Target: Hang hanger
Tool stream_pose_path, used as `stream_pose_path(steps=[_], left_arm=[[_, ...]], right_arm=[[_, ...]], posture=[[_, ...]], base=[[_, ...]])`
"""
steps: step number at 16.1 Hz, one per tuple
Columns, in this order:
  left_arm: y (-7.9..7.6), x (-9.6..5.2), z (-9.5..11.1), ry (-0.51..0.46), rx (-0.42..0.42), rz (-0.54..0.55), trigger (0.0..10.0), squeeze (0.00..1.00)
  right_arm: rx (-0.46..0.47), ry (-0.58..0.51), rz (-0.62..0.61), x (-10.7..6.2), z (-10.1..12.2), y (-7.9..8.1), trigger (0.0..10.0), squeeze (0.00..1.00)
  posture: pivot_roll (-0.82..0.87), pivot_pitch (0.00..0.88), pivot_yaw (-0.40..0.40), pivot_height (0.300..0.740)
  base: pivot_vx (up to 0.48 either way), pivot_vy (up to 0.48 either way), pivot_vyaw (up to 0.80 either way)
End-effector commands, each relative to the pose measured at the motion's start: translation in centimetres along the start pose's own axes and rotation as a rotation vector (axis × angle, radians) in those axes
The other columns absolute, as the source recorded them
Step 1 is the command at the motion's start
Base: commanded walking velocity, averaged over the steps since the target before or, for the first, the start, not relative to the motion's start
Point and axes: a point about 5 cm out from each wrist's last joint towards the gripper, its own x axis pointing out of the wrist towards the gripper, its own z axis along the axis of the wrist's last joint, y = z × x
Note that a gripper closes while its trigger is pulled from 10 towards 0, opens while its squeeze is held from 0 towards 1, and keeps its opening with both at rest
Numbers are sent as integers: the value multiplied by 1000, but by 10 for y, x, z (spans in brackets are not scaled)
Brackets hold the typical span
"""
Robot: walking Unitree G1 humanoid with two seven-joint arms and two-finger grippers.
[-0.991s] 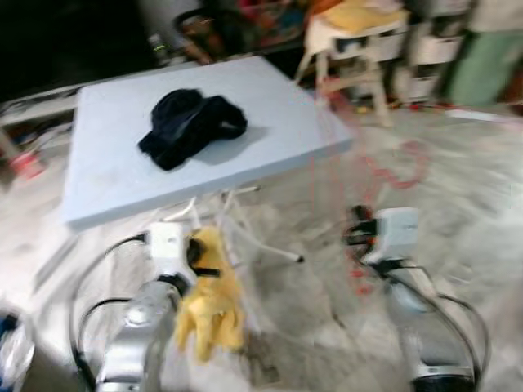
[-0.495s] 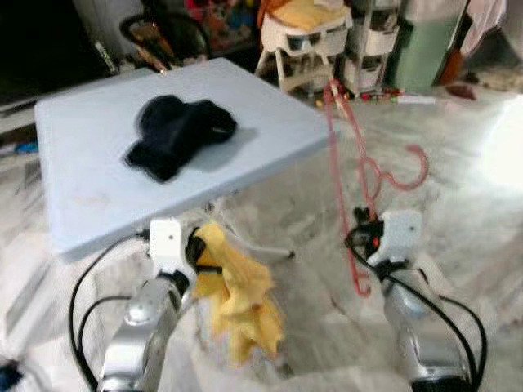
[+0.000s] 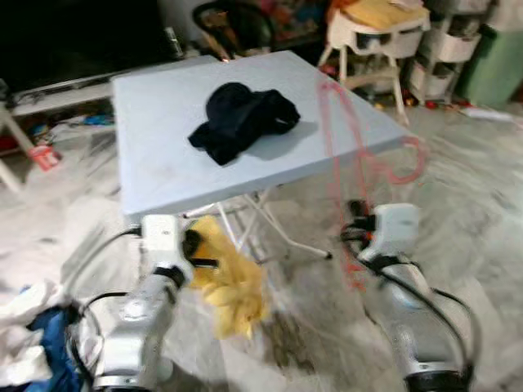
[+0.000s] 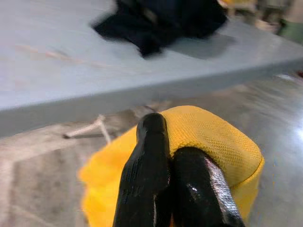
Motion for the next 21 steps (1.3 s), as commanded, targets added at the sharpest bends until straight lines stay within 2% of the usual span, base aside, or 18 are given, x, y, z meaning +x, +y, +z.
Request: stream_pose_path(steps=[1, 6, 8, 18, 21], left_arm=[[-4, 3, 11, -46, 12, -6, 10000, 0], [-10, 6, 21, -106, -5, -26, 10000, 0], [-10, 6, 24, -119, -9, -26, 10000, 0], [-11, 6, 25, -125, -9, -34, 10000, 0], [-15, 5, 41, -199, 60, -40, 10000, 0]], right_arm=[[-3, -19, -7, 2, 4, -3, 10000, 0], [1, -35, 16, 2, 6, 1, 10000, 0], [-5, -49, 26, 2, 9, 1, 10000, 0], [-28, -76, 54, 2, 12, 6, 10000, 0], [-34, -93, 58, 2, 16, 6, 10000, 0]], posture=[[-45, 0, 85, 740], [-49, 0, 84, 740], [-47, 0, 83, 740], [-44, 0, 87, 740], [-41, 0, 82, 740]], base=[[0, 0, 0], [0, 0, 81], [315, 0, 0], [455, 0, 0], [445, 0, 548]])
